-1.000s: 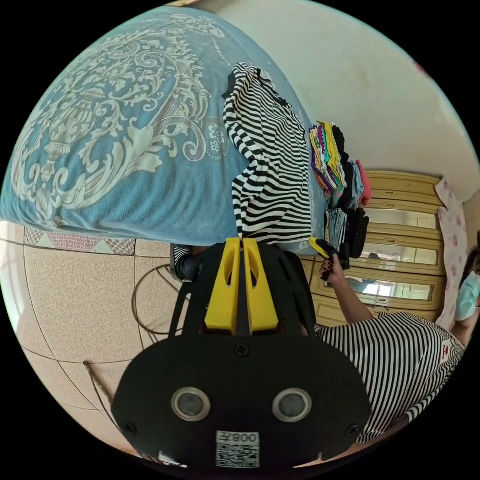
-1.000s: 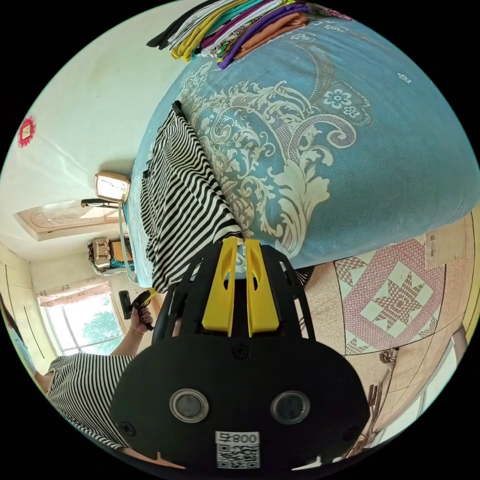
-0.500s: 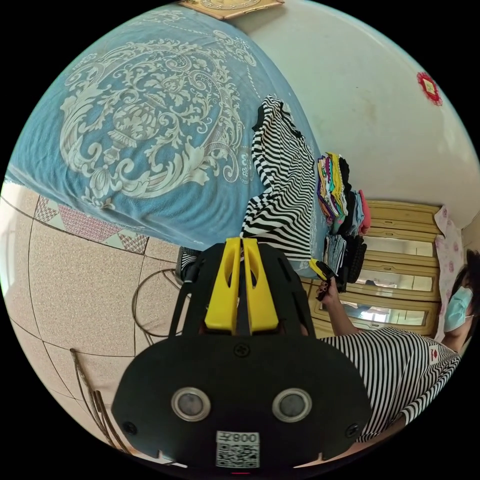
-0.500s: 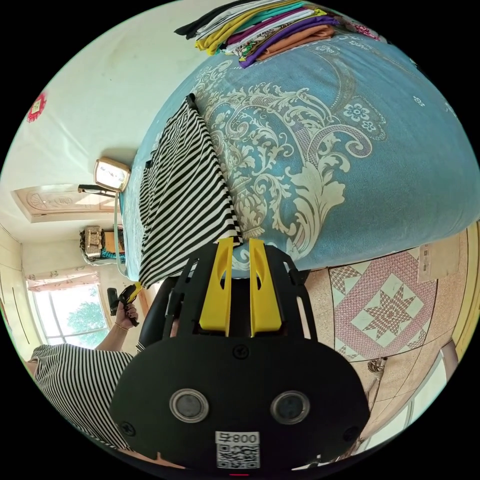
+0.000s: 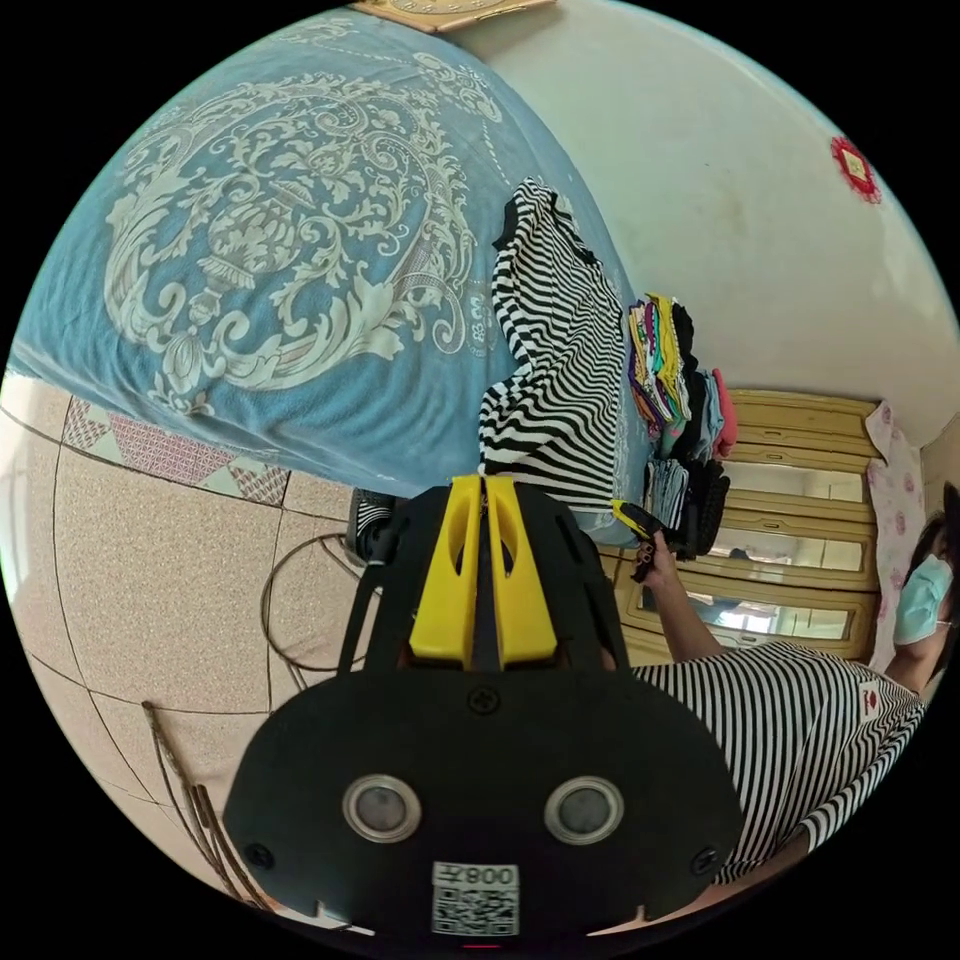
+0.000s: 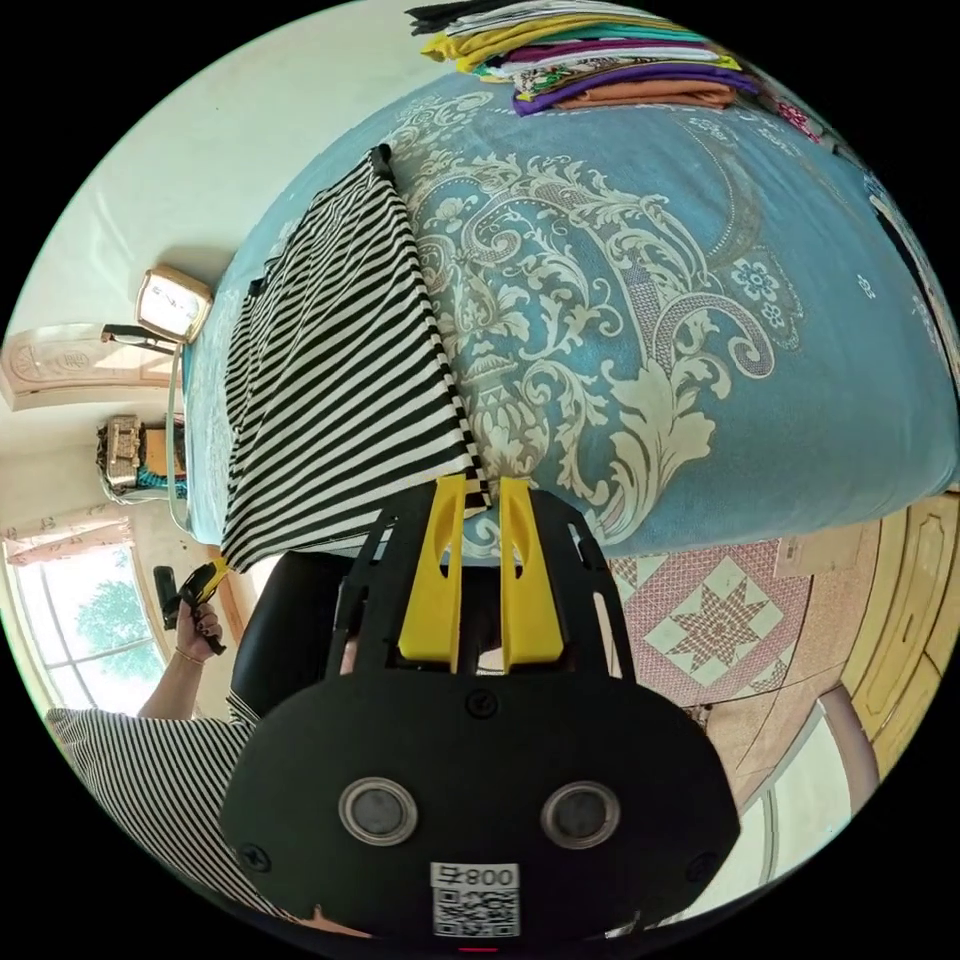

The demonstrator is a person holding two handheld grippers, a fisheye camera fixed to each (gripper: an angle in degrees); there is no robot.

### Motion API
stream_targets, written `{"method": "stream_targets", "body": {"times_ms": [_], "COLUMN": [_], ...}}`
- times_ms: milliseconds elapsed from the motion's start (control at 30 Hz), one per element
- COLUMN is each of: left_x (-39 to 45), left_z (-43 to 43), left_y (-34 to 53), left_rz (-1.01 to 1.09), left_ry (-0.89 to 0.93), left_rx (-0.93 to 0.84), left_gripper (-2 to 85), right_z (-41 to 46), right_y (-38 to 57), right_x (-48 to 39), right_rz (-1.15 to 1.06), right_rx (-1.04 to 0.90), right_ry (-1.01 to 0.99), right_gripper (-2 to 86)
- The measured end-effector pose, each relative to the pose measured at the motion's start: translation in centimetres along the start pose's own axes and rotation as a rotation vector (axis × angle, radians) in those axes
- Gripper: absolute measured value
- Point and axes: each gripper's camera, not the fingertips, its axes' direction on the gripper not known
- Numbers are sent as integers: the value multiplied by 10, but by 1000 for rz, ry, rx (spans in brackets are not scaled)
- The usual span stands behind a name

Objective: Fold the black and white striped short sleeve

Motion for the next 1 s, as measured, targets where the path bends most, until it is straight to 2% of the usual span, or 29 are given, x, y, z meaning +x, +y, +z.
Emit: {"method": "stream_targets", "body": {"times_ms": [200, 300, 400, 533, 667, 733, 867, 1000], "left_x": [21, 45, 112, 258, 366, 386, 374, 325], "left_z": [-16, -30, -65, -148, -218, -237, -251, -232], "left_y": [-30, -90, -164, -225, -210, -194, -157, -126], "left_rz": [36, 65, 189, 490, 756, 814, 841, 792], "left_ry": [126, 204, 244, 232, 160, 138, 144, 120], "left_rx": [85, 143, 251, 403, 504, 530, 510, 404], "left_gripper": [7, 7, 6, 6, 6, 6, 7, 7], "right_z": [-5, -34, -86, -211, -332, -362, -378, -346], "right_y": [-2, -31, -87, -147, -144, -130, -86, -53], "right_x": [-11, -15, -39, -93, -134, -139, -123, -92], "right_rz": [-59, -78, -153, -281, -403, -441, -475, -441], "right_rx": [-23, 45, 137, 367, 580, 636, 686, 622], "right_ry": [-109, -231, -315, -398, -448, -461, -525, -547], "right_gripper": [19, 13, 10, 9, 9, 10, 10, 10]}}
